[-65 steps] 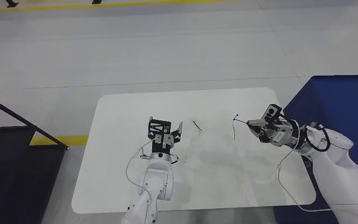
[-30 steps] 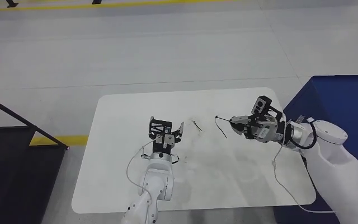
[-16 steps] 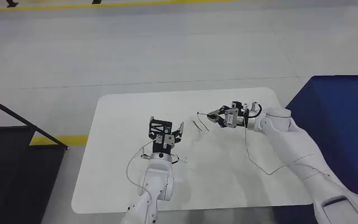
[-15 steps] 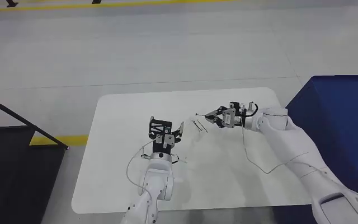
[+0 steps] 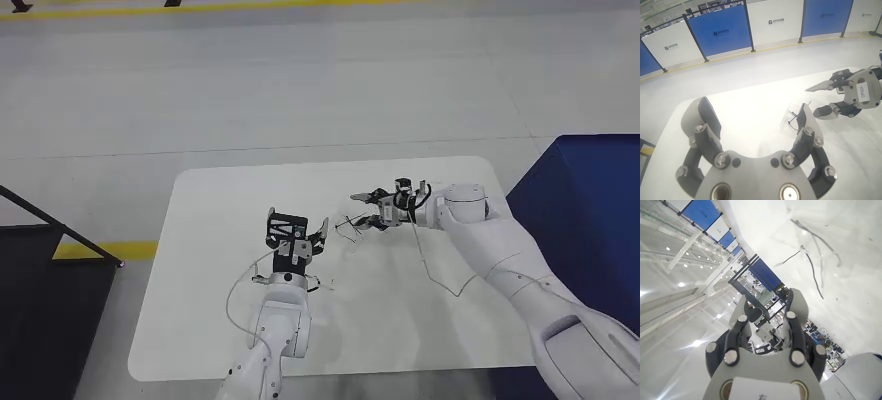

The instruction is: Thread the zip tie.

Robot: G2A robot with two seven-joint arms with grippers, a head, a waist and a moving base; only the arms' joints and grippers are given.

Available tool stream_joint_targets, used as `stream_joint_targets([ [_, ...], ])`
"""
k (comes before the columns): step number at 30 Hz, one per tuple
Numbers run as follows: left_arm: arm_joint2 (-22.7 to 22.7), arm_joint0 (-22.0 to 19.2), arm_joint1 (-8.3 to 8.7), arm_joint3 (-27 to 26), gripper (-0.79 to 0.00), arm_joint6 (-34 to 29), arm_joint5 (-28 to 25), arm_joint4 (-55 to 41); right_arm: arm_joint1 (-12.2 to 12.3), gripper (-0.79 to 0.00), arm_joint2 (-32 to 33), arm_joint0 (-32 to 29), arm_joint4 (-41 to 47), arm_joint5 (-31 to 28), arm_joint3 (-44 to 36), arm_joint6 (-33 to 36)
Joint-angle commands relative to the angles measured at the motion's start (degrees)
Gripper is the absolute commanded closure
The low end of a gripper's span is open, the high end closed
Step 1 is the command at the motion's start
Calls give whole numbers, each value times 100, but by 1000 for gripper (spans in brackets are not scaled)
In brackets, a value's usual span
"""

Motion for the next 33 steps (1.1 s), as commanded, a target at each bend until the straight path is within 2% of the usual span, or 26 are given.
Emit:
stream_joint_targets([
  [1,0,0,0,0,-785,0,0,0,80,-785,228,-64,-105,-705,-149,140],
  [4,0,0,0,0,-785,0,0,0,314,-785,740,-380,-547,-2096,-645,252],
  [6,0,0,0,0,-785,0,0,0,527,-785,1227,-828,-838,-2980,-1192,306],
  [9,0,0,0,0,-785,0,0,0,870,-785,2082,-1719,-1344,-3621,-2232,332],
  [13,0,0,0,0,-785,0,0,0,1198,-785,3365,-2993,-1331,-3682,-3669,274],
  [16,0,0,0,0,-785,0,0,0,1322,-785,4055,-3769,-1583,-3787,-4495,119],
  [18,0,0,0,0,-785,0,0,0,1321,-785,3972,-3699,-1559,-3720,-4404,136],
  [20,0,0,0,0,-785,0,0,0,1332,-785,4135,-3962,-1612,-3823,-4615,90],
  [33,0,0,0,0,-785,0,0,0,1329,-785,4108,-3847,-1603,-3825,-4564,95],
])
